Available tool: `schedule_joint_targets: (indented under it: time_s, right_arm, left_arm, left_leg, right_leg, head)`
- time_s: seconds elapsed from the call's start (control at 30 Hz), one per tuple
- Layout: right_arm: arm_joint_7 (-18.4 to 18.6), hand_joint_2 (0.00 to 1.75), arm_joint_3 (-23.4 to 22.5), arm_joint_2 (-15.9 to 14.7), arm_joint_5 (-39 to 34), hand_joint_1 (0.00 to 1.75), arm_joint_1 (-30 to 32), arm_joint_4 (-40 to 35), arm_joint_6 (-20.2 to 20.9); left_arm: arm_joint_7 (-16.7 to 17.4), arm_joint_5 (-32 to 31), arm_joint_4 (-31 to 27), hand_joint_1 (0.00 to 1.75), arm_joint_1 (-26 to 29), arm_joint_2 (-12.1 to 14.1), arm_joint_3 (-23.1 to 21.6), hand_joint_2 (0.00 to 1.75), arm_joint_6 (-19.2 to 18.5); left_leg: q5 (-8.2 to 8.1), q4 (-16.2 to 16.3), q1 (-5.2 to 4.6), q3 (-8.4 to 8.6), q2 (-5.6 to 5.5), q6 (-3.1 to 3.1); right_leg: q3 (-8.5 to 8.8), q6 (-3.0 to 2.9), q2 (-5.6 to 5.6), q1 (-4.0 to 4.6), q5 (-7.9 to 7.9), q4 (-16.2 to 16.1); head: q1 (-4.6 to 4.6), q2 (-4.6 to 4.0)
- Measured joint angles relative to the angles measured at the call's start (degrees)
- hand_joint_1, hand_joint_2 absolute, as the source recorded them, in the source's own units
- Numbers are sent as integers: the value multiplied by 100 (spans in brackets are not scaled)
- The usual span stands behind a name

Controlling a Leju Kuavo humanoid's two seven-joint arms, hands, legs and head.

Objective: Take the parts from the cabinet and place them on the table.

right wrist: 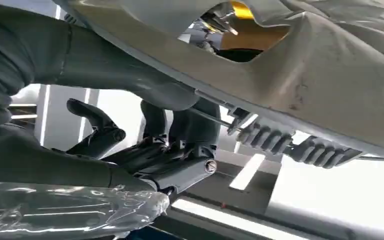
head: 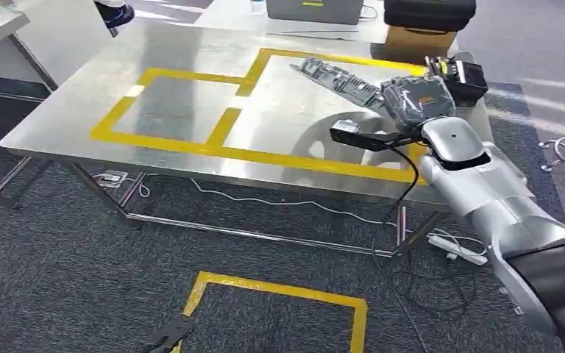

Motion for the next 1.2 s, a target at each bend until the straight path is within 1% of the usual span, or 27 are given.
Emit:
schedule_joint_targets:
  time_s: [0.4, 0.73, 0.87, 1.07, 1.2]
  right_arm:
    - [-35, 175, 2, -28, 37, 175, -58, 286, -96]
    - [-68, 175, 11, -28, 48, 175, -66, 334, -111]
    - [-68, 175, 11, -26, 52, 175, -66, 334, -114]
    - [-83, 175, 30, -26, 63, 175, -64, 334, -131]
    - [-107, 175, 50, -22, 92, 175, -53, 334, -131]
  left_arm:
    - [-2, -28, 0, 0, -3, 0, -7, 175, -17]
    - [0, -11, 0, 0, -4, 2, -7, 175, -28]
    - [31, 9, 0, 0, -4, 0, -7, 175, -11]
    - [173, 52, 0, 0, -5, 0, -2, 175, 28]
    - [179, 22, 0, 0, -5, 0, 0, 175, 31]
  left_leg:
    - [0, 0, 1, 0, 6, -1]
    - [0, 0, 1, 0, 6, 0]
    - [0, 0, 1, 0, 6, -1]
    - [0, 0, 1, -1, 6, -1]
    - [0, 0, 1, -1, 6, 0]
  right_leg:
    - [-5, -2, 8, 1, 0, 1]
    - [-4, -1, 7, 1, 1, 1]
    - [-4, -2, 7, 1, 1, 1]
    - [-4, -2, 7, 1, 1, 1]
    - [-3, -2, 7, 1, 1, 1]
  head:
    - [0, 0]
    - [0, 0]
    - [0, 0]
    - [0, 0]
    - [0, 0]
